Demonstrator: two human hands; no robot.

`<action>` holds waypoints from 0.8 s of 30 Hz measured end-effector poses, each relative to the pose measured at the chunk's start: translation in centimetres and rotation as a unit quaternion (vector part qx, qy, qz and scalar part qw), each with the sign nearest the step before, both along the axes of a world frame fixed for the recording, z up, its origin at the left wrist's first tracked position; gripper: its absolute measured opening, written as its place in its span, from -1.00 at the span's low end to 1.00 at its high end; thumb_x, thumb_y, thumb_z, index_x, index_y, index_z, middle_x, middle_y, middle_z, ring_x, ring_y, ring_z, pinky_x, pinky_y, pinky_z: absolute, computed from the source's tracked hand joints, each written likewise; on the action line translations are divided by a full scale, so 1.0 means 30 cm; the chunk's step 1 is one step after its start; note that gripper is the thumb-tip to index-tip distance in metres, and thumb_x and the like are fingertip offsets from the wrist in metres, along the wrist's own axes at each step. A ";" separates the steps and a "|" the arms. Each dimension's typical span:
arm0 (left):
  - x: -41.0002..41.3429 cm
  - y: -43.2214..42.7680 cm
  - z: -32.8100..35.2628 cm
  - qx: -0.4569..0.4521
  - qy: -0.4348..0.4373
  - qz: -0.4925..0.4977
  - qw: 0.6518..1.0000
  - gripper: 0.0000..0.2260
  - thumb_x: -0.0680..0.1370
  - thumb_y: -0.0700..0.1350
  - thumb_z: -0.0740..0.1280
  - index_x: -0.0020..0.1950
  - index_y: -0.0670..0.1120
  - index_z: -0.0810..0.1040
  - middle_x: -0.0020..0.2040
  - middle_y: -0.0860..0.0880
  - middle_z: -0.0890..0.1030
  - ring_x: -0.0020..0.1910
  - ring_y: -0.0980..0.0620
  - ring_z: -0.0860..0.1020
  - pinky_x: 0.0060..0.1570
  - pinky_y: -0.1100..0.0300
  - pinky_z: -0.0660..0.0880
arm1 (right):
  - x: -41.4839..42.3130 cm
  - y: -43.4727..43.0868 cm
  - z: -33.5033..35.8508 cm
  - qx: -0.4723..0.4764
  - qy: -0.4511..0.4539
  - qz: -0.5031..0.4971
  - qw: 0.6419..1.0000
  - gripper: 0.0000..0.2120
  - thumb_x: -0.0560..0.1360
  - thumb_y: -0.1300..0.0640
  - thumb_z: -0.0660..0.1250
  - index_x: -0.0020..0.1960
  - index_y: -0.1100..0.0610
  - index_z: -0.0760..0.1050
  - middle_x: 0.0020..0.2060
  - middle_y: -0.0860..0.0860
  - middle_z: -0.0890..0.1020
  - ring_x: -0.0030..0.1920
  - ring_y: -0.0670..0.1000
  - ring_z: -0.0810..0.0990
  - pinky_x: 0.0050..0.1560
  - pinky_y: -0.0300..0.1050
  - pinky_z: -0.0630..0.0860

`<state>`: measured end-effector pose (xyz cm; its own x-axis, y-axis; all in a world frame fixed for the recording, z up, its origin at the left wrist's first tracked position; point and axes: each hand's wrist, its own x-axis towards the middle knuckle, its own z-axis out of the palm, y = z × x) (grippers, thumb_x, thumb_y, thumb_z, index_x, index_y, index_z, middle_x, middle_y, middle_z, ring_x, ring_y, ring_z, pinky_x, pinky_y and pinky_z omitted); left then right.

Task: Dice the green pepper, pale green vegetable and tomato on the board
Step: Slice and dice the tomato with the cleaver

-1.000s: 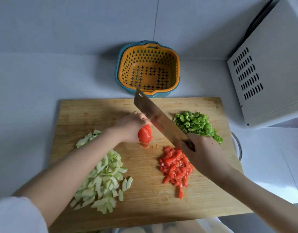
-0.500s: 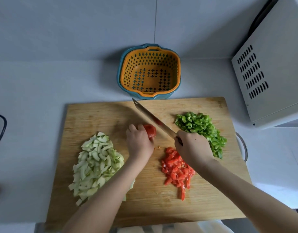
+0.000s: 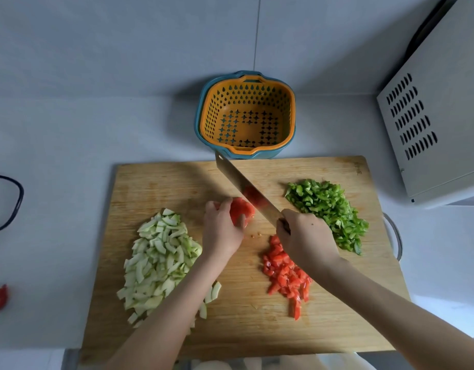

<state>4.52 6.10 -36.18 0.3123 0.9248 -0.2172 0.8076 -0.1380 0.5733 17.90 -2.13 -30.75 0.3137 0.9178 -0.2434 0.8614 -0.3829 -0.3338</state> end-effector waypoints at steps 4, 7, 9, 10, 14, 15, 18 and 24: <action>-0.015 0.001 -0.009 0.031 -0.033 -0.011 0.999 -0.67 0.53 -0.12 0.34 0.29 -0.10 0.50 0.12 -0.10 0.47 0.04 0.02 0.48 -0.01 0.48 0.23 | -0.011 -0.005 0.031 -0.041 -0.023 0.015 0.999 -0.80 0.58 0.15 0.11 -0.23 0.09 0.30 -0.48 -0.07 0.34 -0.52 -0.08 0.28 -0.54 -0.21 0.13; -0.013 0.001 -0.010 0.039 -0.049 -0.006 0.998 -0.76 0.52 -0.14 0.36 0.18 -0.10 0.58 0.04 -0.09 0.51 -0.13 0.15 0.41 -0.17 0.55 0.26 | -0.008 -0.012 0.044 -0.072 -0.032 0.028 0.996 -0.81 0.58 0.13 0.10 -0.21 0.08 0.31 -0.45 -0.07 0.38 -0.47 -0.05 0.35 -0.53 -0.22 0.19; -0.011 0.002 -0.013 0.046 -0.052 -0.003 0.998 -0.76 0.52 -0.14 0.36 0.19 -0.09 0.59 0.04 -0.10 0.53 -0.12 0.14 0.41 -0.13 0.48 0.24 | 0.005 -0.020 0.066 -0.087 -0.043 0.037 0.995 -0.78 0.59 0.11 0.10 -0.24 0.06 0.29 -0.42 -0.06 0.41 -0.43 -0.01 0.41 -0.52 -0.21 0.22; -0.010 0.001 -0.011 0.046 -0.053 -0.001 0.998 -0.75 0.52 -0.14 0.36 0.20 -0.09 0.58 0.05 -0.10 0.52 -0.11 0.14 0.43 -0.11 0.48 0.25 | 0.013 -0.024 0.080 -0.095 -0.049 0.039 0.994 -0.74 0.59 0.11 0.09 -0.28 0.05 0.26 -0.42 -0.06 0.41 -0.43 -0.02 0.40 -0.51 -0.20 0.22; -0.007 0.002 -0.011 0.035 -0.058 0.004 0.998 -0.71 0.55 -0.15 0.32 0.27 -0.11 0.53 0.13 -0.09 0.48 -0.19 0.23 0.34 -0.15 0.69 0.22 | 0.039 -0.023 0.127 -0.135 -0.057 0.043 0.988 -0.66 0.59 0.11 0.07 -0.36 0.01 0.16 -0.42 -0.07 0.40 -0.45 -0.07 0.36 -0.50 -0.21 0.22; -0.007 0.002 -0.013 0.036 -0.054 0.008 0.998 -0.70 0.55 -0.15 0.31 0.28 -0.10 0.52 0.15 -0.09 0.47 -0.14 0.21 0.36 -0.10 0.66 0.23 | 0.039 -0.014 0.127 -0.143 -0.055 0.044 0.987 -0.67 0.59 0.12 0.08 -0.36 0.01 0.17 -0.42 -0.07 0.40 -0.45 -0.07 0.36 -0.50 -0.21 0.24; -0.004 0.000 -0.019 0.043 -0.048 0.011 0.998 -0.70 0.54 -0.14 0.32 0.27 -0.09 0.53 0.14 -0.09 0.50 0.06 0.03 0.48 0.06 0.37 0.30 | 0.009 0.035 0.082 -0.149 -0.039 0.038 0.987 -0.72 0.58 0.17 0.10 -0.31 0.04 0.23 -0.40 -0.06 0.42 -0.42 -0.04 0.41 -0.49 -0.20 0.29; -0.007 0.001 -0.032 0.061 -0.047 0.014 0.997 -0.69 0.49 -0.19 0.39 0.23 -0.15 0.57 0.01 -0.14 0.55 -0.02 -0.10 0.53 -0.03 0.33 0.30 | -0.059 0.121 -0.046 -0.059 -0.004 0.028 0.998 -0.82 0.58 0.15 0.11 -0.20 0.12 0.27 -0.40 0.00 0.41 -0.35 0.10 0.45 -0.44 -0.14 0.29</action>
<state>4.32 6.13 -37.13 0.2991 0.9514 -0.0737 0.7562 -0.1892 0.6264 16.14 1.50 -32.13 0.2649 0.8989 -0.3491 0.8851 -0.3703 -0.2818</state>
